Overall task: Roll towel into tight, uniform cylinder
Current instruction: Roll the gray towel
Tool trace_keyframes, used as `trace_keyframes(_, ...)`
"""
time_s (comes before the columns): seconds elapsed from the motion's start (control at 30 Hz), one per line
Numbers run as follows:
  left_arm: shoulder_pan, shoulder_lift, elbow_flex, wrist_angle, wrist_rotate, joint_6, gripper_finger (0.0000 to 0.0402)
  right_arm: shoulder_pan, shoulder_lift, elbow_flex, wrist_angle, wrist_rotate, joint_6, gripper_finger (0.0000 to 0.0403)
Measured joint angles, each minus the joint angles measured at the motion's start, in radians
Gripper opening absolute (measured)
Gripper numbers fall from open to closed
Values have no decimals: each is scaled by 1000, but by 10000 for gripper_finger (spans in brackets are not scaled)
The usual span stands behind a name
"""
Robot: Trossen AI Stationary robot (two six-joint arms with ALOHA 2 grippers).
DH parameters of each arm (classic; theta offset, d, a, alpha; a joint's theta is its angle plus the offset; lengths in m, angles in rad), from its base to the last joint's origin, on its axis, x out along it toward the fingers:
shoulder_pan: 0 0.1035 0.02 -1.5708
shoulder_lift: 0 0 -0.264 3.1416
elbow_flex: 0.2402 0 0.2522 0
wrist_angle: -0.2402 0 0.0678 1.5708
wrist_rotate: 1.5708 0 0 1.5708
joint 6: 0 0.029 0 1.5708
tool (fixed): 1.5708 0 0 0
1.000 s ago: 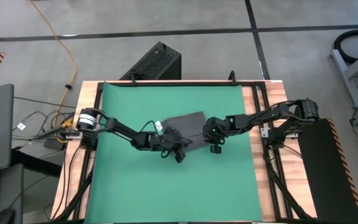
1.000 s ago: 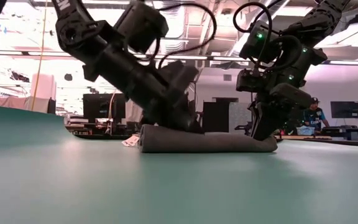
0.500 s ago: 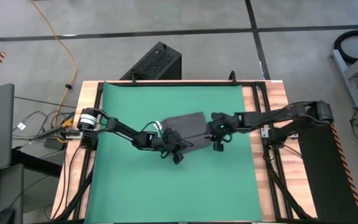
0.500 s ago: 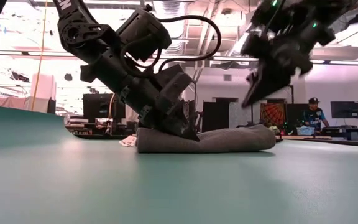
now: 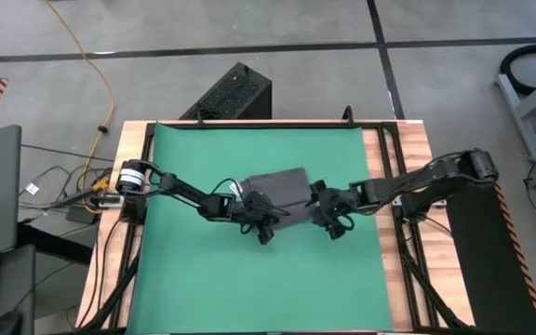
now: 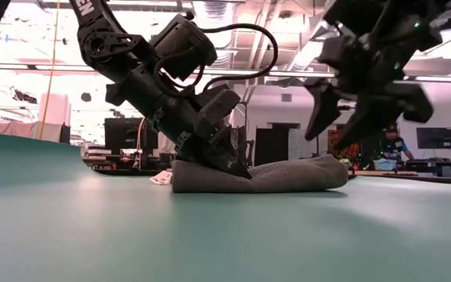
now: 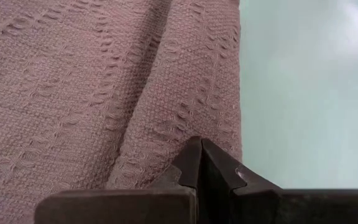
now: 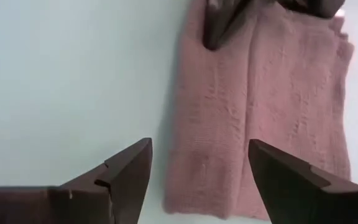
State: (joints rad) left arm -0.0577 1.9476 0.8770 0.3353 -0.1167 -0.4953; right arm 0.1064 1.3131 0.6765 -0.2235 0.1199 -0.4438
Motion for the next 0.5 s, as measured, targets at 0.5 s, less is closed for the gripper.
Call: trace_keyframes(0.5,8,1,-1,5,49,-15,0,-102,272,5,45,8,8,287)
